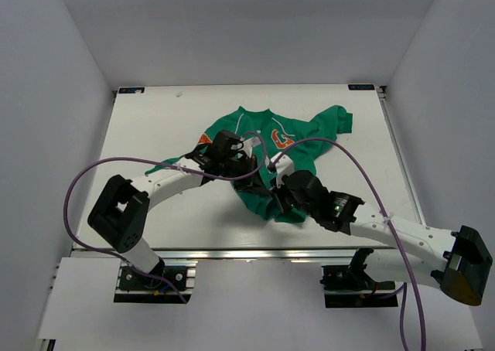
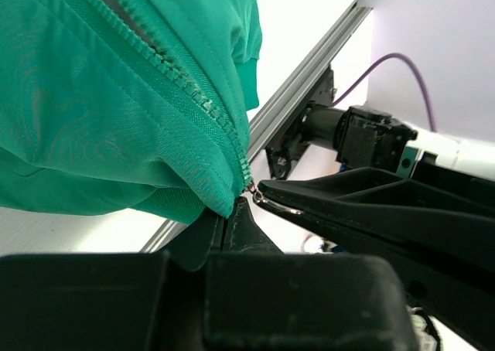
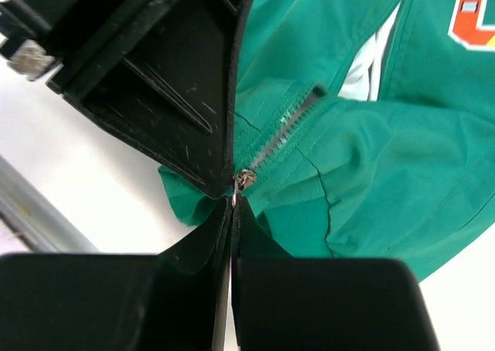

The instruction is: Zip up the jacket

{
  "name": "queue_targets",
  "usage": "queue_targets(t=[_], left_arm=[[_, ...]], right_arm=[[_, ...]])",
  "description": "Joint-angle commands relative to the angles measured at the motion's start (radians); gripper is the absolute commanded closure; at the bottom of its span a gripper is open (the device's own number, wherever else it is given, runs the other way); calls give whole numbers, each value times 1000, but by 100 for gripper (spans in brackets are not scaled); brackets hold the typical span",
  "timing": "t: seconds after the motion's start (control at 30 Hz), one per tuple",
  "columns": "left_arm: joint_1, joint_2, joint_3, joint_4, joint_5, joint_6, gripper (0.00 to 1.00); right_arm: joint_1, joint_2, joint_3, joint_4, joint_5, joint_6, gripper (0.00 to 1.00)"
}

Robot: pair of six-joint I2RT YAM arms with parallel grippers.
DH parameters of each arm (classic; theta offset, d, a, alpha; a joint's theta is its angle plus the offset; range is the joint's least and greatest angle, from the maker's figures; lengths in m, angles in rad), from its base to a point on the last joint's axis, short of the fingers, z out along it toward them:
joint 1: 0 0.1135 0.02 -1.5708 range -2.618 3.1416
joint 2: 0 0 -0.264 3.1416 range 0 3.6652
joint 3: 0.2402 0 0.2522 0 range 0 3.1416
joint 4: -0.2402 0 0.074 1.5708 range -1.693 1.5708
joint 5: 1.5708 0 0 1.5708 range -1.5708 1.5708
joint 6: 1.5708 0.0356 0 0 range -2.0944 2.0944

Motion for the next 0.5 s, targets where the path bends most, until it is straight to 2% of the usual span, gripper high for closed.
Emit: queue_targets(t=[0.0, 0.2, 0.47], left_arm=[[-15, -51, 16, -36, -52, 70, 100], [-34, -50, 17, -87, -57, 100, 100], [-46, -71, -29, -128, -52, 118, 100]], right_arm=[[-5, -36, 67, -12, -10, 43, 100], [-25, -7, 87, 4, 115, 80, 100], [-62, 45, 119, 60, 169, 86, 100]])
